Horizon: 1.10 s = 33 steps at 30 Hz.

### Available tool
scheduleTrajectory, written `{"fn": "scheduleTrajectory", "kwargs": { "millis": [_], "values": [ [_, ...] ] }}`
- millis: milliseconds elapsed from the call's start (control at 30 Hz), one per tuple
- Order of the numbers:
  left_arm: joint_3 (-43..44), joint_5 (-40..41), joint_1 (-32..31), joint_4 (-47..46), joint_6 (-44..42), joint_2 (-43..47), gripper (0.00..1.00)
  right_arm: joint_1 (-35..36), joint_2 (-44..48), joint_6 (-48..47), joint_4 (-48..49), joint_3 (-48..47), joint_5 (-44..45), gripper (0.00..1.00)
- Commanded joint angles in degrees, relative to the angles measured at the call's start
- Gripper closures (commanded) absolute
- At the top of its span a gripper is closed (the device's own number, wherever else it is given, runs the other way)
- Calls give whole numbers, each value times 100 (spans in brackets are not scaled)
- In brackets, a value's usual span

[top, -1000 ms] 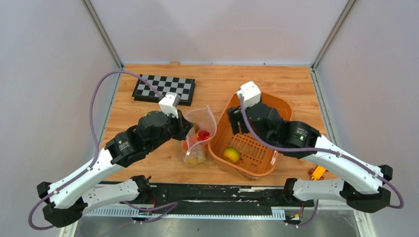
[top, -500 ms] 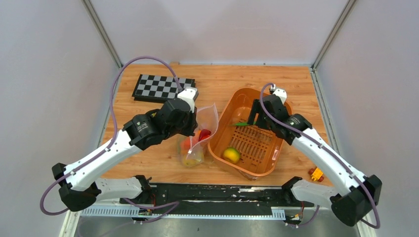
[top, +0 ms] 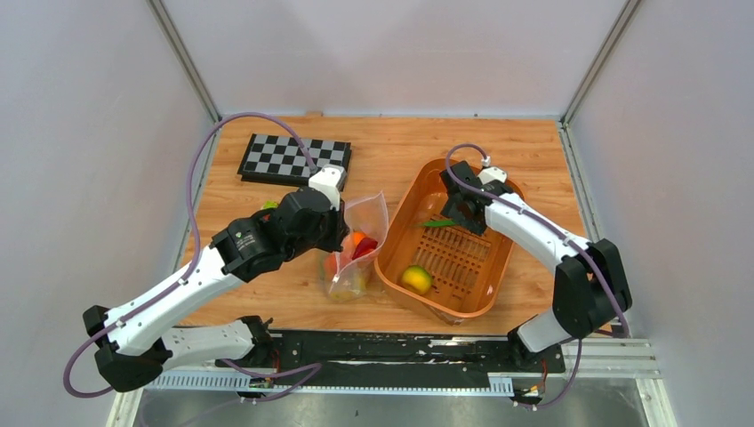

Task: Place the food in the zip-top bag and seal the zipper
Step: Pick up the fake vegetable from the bin.

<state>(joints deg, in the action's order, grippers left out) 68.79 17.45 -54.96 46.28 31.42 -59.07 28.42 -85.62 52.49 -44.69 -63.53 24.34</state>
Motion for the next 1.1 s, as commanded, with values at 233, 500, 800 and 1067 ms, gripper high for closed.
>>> {"fn": "scheduleTrajectory", "kwargs": {
  "millis": [233, 500, 800, 1067],
  "values": [
    [46, -144, 20, -340, -94, 11, 100, -167, -532, 917, 514, -62, 959, 41],
    [122, -46, 20, -289, -96, 72, 99, -287, -954, 1017, 1020, -52, 929, 44],
    [-15, -97, 20, -400, -21, 204, 99, -294, -1220, 1253, 1118, 323, 807, 51],
    [-19, -144, 20, -419, -14, 216, 99, -298, -1226, 969, 1039, 474, 756, 74]
  ]
}}
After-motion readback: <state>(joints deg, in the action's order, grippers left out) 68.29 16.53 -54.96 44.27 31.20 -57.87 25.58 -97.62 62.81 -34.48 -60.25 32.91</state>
